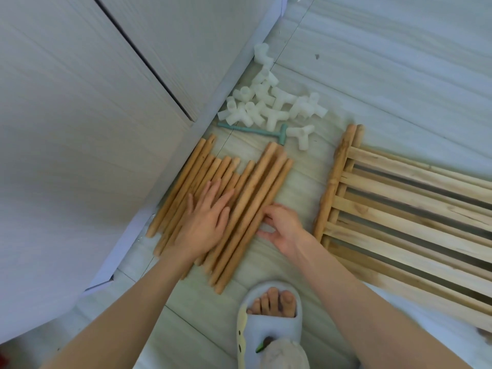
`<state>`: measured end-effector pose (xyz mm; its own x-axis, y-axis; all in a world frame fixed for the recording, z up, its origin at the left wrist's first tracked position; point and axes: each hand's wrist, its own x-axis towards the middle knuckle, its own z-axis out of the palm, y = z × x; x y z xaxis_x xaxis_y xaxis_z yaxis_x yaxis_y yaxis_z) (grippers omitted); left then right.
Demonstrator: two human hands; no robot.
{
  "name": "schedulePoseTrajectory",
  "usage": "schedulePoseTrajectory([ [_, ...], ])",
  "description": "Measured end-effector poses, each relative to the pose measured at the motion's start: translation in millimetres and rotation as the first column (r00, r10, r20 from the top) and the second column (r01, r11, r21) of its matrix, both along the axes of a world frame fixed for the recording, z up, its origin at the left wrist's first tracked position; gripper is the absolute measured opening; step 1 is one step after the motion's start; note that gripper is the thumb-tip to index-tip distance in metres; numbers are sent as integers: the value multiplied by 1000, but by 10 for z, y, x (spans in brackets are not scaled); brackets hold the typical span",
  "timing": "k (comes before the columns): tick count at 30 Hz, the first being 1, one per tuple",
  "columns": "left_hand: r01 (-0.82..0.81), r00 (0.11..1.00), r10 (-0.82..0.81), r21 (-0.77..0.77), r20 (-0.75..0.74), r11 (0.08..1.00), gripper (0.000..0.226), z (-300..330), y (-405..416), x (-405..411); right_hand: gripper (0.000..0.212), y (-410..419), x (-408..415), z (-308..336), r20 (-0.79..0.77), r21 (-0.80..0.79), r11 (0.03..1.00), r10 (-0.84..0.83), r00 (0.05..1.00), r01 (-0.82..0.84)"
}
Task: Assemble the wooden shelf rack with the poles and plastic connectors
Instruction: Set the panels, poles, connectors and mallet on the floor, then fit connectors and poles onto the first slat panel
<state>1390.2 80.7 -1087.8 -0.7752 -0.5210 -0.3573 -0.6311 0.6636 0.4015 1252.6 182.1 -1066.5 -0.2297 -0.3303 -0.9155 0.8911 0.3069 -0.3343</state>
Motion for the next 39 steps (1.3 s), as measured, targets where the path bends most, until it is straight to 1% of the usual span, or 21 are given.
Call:
schedulePoseTrajectory([
  [2, 85, 996, -85, -31, -7, 996, 48, 4, 136, -42, 21, 49, -38, 29, -31, 35, 999, 25, 999, -24],
  [4, 204, 978, -200, -73, 53, 976, 49, -43, 304, -81, 21, 93, -83, 74, -59, 70, 997, 49, 997, -45],
  [5, 229, 971, -221, -93, 90, 969, 50, -79, 373, -101, 20, 111, -105, 94, -63, 79, 995, 62, 996, -57],
  [7, 235, 964, -210, -147, 162, 961, 55, -152, 459, -133, 16, 143, -136, 95, -55, 83, 993, 89, 994, -85],
  [9, 247, 955, -199, -214, 221, 945, 60, -193, 494, -152, 20, 171, -147, 78, -46, 80, 989, 128, 991, -124],
  [11, 264, 949, -200, -266, 246, 927, 62, -204, 506, -172, 26, 194, -139, 64, -42, 54, 986, 160, 986, -157],
  [13, 246, 956, -181, -293, 230, 924, 62, -194, 527, -189, 27, 200, -131, 72, -35, 24, 983, 183, 983, -182],
  [17, 238, 959, -178, -280, 222, 930, 61, -182, 555, -201, 42, 212, -166, 107, -51, 23, 973, 230, 972, -229],
  [20, 240, 952, -176, -259, 249, 936, 62, -168, 548, -215, 44, 240, -243, 228, -67, 38, 956, 293, 954, -291],
  [23, 224, 954, -165, -229, 252, 947, 62, -96, 571, -265, 38, 349, -386, 422, -98, 18, 909, 417, 903, -417],
  [27, 124, 984, -95, -199, 150, 972, 54, 111, 619, -468, 29, 592, -761, 760, -217, 64, 790, 608, 764, -610],
  [28, 111, 989, -88, -201, 122, 973, 54, 158, 634, -543, 26, 676, -866, 840, -261, 99, 758, 645, 719, -644],
  [29, 109, 992, -93, -192, 90, 975, 55, 203, 657, -628, 24, 779, -973, 903, -331, 169, 696, 707, 625, -698],
  [30, 119, 992, -111, -169, 56, 978, 56, 245, 693, -721, 25, 906, -1082, 956, -412, 294, 580, 794, 447, -760],
  [31, 137, 991, -135, -137, 22, 981, 57, 281, 745, -811, 29, 1059, -1181, 987, -462, 446, 435, 860, 215, -783],
  [32, 158, 987, -159, -97, -8, 983, 58, 308, 815, -895, 33, 1236, -1264, 990, -470, 576, 299, 883, -9, -760],
  [33, 178, 983, -179, -51, -30, 983, 60, 324, 906, -971, 39, 1437, -1327, 968, -451, 657, 209, 879, -156, -725],
  [34, 202, 979, -202, -6, -41, 979, 63, 327, 1010, -1024, 48, 1656, -1359, 906, -424, 702, 150, 873, -240, -697],
  [36, 288, 958, -287, 41, -19, 957, 73, 282, 1234, -1072, 71, 2075, -1327, 709, -345, 766, 34, 864, -366, -642],
  [37, 346, 938, -347, 48, 13, 937, 79, 236, 1338, -1065, 81, 2259, -1273, 575, -294, 792, -16, 866, -405, -611],
  [39, 441, 892, -443, 38, 89, 897, 92, 128, 1481, -1007, 94, 2513, -1129, 326, -211, 834, -77, 871, -444, -547],
])
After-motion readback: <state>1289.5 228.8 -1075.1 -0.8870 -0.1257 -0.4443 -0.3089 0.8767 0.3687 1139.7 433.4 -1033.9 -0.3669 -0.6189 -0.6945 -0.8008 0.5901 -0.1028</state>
